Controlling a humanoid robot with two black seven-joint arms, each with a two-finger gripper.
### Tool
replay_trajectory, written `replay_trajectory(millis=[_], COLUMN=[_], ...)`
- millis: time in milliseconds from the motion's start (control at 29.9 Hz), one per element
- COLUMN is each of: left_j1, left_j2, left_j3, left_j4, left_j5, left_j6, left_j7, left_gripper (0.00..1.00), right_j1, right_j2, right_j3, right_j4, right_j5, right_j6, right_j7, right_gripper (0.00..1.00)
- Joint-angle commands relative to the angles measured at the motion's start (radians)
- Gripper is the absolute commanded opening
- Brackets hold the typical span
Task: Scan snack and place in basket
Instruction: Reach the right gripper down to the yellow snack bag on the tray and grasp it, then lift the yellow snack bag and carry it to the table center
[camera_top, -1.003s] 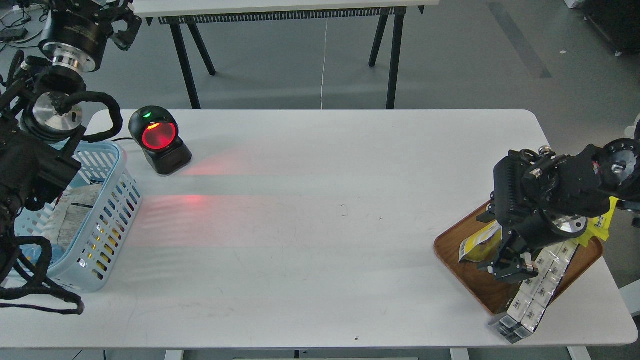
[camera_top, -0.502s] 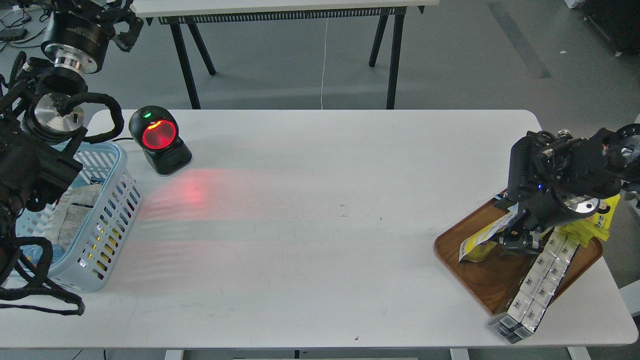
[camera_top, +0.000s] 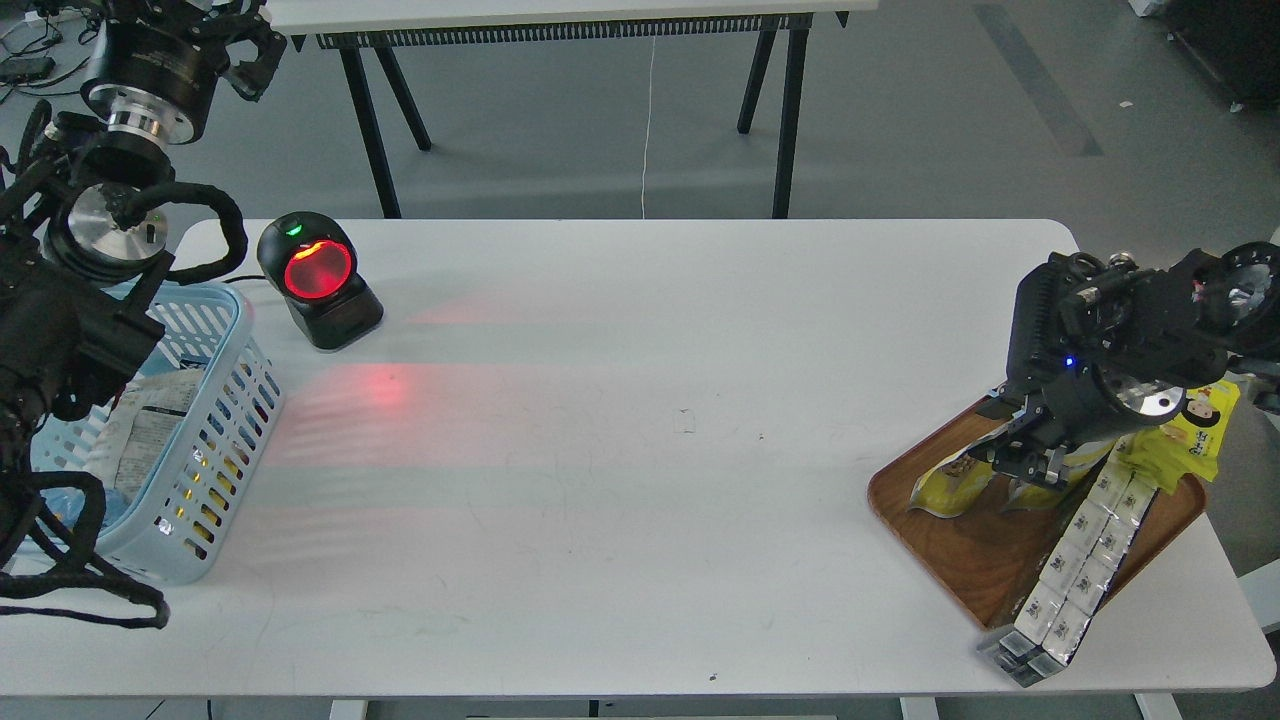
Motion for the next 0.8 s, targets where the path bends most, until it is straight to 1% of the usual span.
replay_trajectory(millis=[0,67,234,301,334,535,769], left_j1=[-0.001,-0.003,-0.003,-0.004,-0.004,-0.011,-0.011], left_j2=[0.000,0.002,0.000,0.000,0.002,0.004,0.004], left_j3=[0.001,0.000,0.000,0.000,0.000,0.001,0.001], left_j4=[0.000,0.000,-0.001,0.000,-0.001,0.000,0.000], left_j5=[0.000,0.000,0.000,0.000,0.000,0.000,0.000], left_j6=[0.000,0.000,0.000,0.000,0.000,0.000,0.000], left_j7=[0.000,0.000,0.000,0.000,0.000,0.000,0.001], left_gripper=[1.00,1.00,1.00,1.00,1.00,1.00,1.00], right_j1=[0.002,0.003,0.008,0.009,0.009,0.014,0.011], right_j2=[0.002,0.002,0.002,0.002,0.001,-0.004,-0.007], right_j3=[0.000,0.000,0.000,0.000,0.000,0.003,0.074], right_j4=[-0.001,-0.001,-0.001,-0.003,-0.003,0.000,0.008], right_j5=[0.000,0.000,0.000,0.000,0.000,0.000,0.000], right_j6=[0.003,0.003,0.006,0.006,0.006,0.001,0.004], right_j7=[0.000,0.000,0.000,0.000,0.000,0.000,0.000], right_gripper=[0.19,0.13,0.10,0.01,0.00,0.00,0.00])
